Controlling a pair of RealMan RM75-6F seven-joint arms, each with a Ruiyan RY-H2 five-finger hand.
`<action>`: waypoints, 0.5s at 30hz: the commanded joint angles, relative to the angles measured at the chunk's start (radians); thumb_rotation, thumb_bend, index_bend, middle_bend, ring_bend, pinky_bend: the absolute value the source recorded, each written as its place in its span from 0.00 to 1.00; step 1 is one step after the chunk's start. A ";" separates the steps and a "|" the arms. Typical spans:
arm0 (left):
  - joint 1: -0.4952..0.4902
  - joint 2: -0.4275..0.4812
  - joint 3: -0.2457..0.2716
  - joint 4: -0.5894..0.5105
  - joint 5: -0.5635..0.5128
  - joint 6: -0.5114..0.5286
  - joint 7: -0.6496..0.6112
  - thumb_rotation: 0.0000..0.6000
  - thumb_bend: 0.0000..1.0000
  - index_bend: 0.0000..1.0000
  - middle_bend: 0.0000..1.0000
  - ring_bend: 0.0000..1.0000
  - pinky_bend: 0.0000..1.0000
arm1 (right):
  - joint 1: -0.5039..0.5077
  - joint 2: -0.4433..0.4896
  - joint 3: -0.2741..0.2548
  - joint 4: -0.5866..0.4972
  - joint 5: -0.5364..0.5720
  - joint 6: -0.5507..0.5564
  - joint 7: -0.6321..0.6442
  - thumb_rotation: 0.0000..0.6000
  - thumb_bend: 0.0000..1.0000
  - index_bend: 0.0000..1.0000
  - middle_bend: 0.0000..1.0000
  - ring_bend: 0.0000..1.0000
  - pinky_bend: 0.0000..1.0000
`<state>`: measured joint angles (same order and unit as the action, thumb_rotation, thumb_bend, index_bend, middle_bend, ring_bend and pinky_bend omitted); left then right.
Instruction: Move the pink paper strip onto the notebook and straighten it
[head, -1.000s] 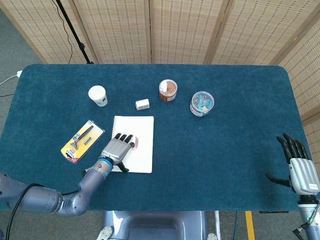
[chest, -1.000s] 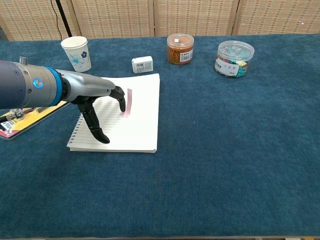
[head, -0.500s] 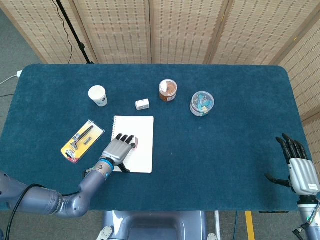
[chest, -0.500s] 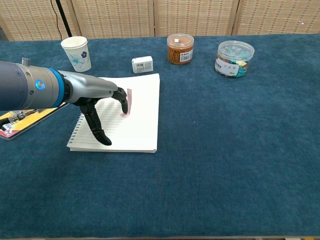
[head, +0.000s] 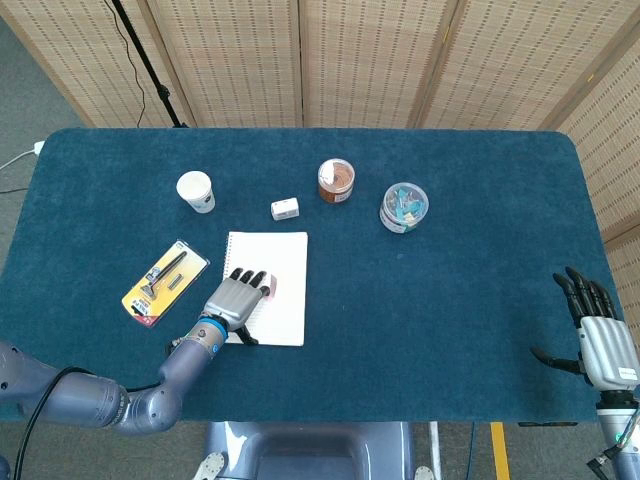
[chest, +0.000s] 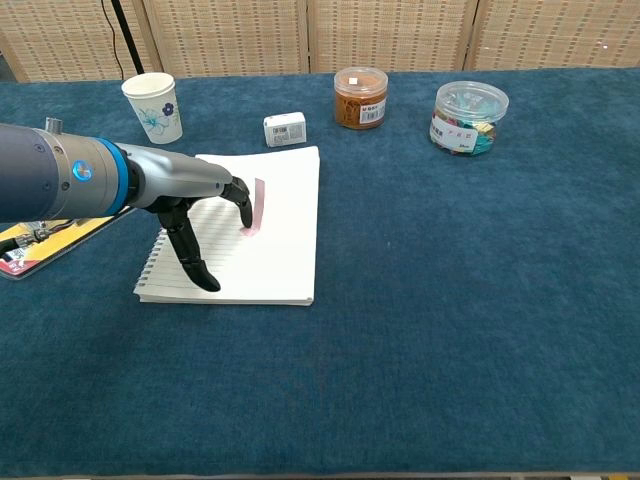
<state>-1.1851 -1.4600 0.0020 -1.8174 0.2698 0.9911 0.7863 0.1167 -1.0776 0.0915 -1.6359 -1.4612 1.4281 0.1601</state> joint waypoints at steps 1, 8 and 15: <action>0.000 0.003 0.000 -0.008 0.001 0.003 0.002 0.73 0.00 0.24 0.00 0.00 0.00 | 0.000 0.000 0.000 -0.001 -0.001 0.000 0.001 1.00 0.00 0.00 0.00 0.00 0.00; -0.002 0.004 0.004 -0.017 -0.006 0.005 0.008 0.73 0.00 0.24 0.00 0.00 0.00 | 0.000 0.001 -0.001 -0.003 -0.001 -0.003 0.002 1.00 0.00 0.00 0.00 0.00 0.00; 0.001 0.002 0.007 0.000 -0.016 0.000 0.004 0.74 0.00 0.24 0.00 0.00 0.00 | -0.001 0.002 -0.002 -0.005 -0.004 -0.001 0.001 1.00 0.00 0.00 0.00 0.00 0.00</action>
<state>-1.1842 -1.4579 0.0091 -1.8176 0.2545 0.9910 0.7907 0.1159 -1.0754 0.0895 -1.6411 -1.4650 1.4273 0.1607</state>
